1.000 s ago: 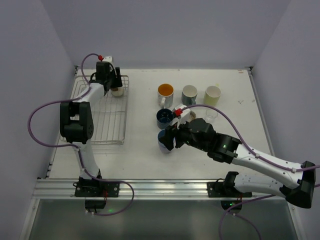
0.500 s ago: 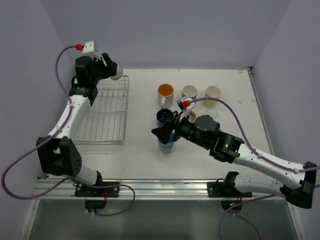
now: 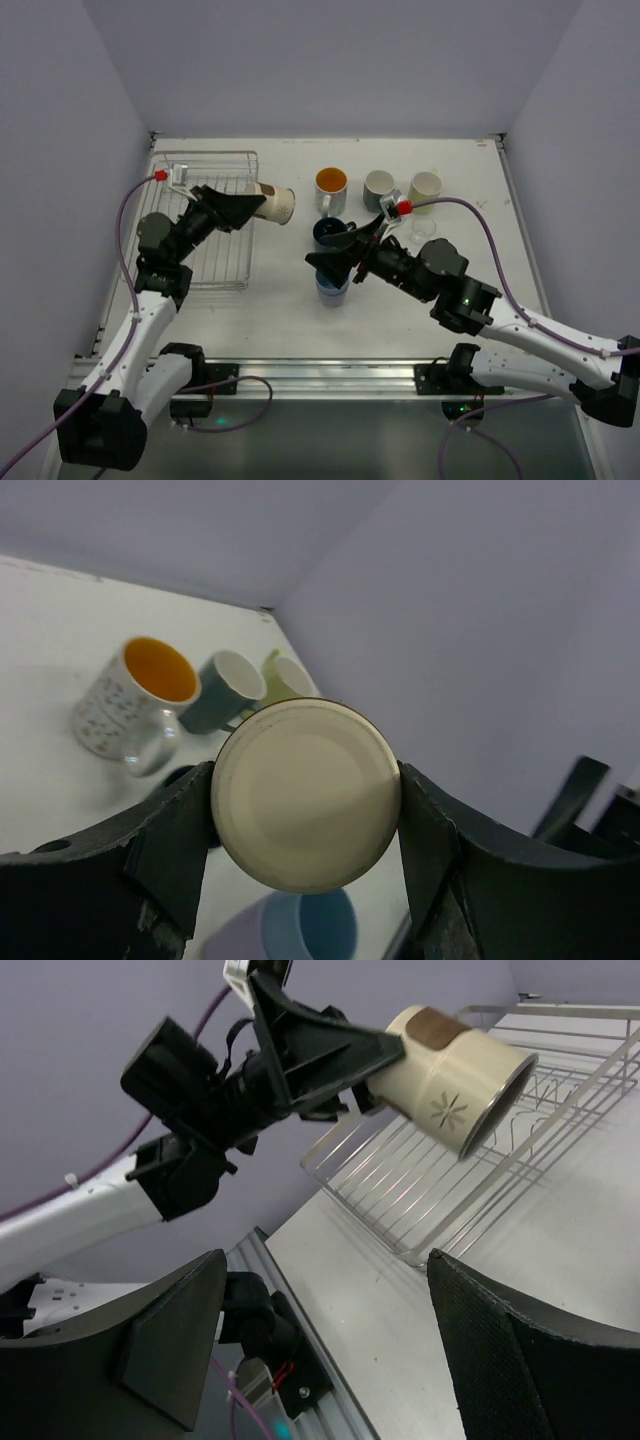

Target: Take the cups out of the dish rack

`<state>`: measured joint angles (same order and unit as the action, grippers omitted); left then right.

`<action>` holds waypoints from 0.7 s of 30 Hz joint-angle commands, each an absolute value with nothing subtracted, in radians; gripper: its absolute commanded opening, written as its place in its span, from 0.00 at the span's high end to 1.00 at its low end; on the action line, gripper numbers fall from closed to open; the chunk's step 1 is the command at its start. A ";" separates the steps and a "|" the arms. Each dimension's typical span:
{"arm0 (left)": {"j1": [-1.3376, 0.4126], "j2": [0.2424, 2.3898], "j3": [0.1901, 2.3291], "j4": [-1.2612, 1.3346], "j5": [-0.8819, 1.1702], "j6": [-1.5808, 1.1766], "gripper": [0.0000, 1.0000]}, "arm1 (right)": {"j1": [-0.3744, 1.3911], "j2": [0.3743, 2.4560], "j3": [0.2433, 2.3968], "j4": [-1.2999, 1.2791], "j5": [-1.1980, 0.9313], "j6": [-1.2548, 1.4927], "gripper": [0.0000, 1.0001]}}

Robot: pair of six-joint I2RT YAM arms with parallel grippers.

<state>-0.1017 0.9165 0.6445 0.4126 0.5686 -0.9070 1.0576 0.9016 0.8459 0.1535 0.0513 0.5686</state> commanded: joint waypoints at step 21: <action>-0.216 0.658 0.408 0.805 0.712 -1.285 0.77 | 1.048 1.104 0.974 0.373 -0.149 0.627 0.37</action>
